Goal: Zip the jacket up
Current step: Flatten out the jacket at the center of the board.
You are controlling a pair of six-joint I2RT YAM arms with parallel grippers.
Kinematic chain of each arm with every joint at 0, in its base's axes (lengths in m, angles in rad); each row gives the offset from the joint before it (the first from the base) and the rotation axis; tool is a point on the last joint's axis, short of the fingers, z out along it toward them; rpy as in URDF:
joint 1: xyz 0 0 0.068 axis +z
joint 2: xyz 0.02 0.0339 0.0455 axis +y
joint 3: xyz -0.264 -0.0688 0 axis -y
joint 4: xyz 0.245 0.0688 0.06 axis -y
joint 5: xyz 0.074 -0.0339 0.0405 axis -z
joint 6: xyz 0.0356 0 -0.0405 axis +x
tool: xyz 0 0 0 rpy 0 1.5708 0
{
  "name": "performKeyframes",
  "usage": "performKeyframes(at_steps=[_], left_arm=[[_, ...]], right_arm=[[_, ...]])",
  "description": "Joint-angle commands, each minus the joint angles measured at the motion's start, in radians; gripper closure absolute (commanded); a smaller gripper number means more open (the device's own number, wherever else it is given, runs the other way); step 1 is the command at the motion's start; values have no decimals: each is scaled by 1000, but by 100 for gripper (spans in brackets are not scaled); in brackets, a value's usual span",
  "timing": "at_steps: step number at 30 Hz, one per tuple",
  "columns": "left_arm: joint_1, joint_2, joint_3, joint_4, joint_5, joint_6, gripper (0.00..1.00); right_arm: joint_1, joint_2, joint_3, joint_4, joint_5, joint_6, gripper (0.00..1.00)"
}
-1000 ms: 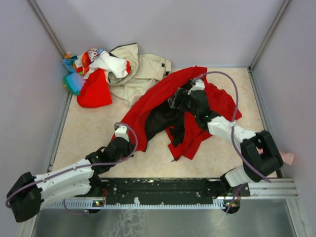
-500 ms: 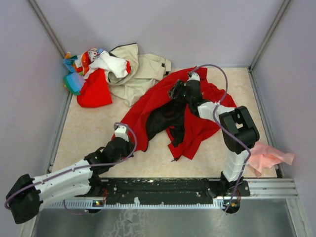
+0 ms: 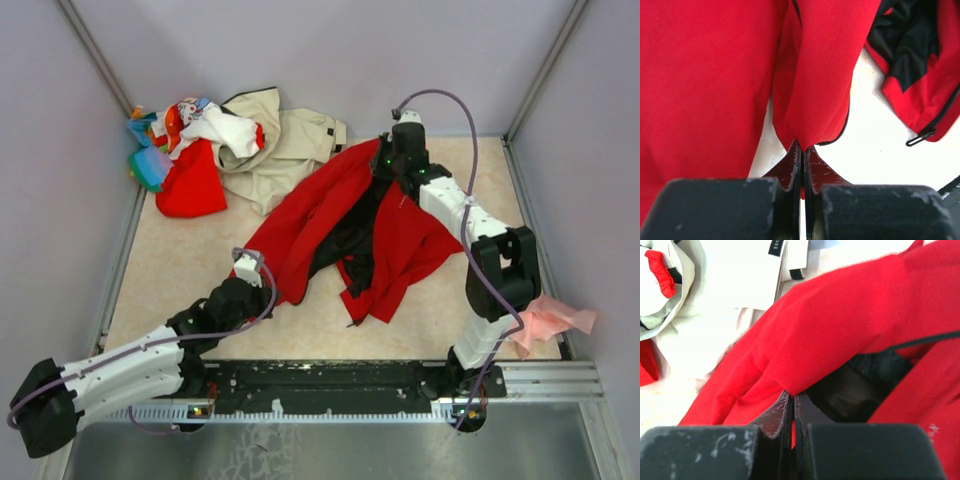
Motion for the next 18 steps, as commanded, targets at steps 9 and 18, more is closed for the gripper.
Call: performKeyframes(at_steps=[9, 18], left_arm=[[3, -37, 22, 66, 224, 55, 100], [4, 110, 22, 48, 228, 2, 100]], right_arm=[[-31, -28, 432, -457, 291, -283, 100], [-30, 79, 396, -468, 295, -310, 95]])
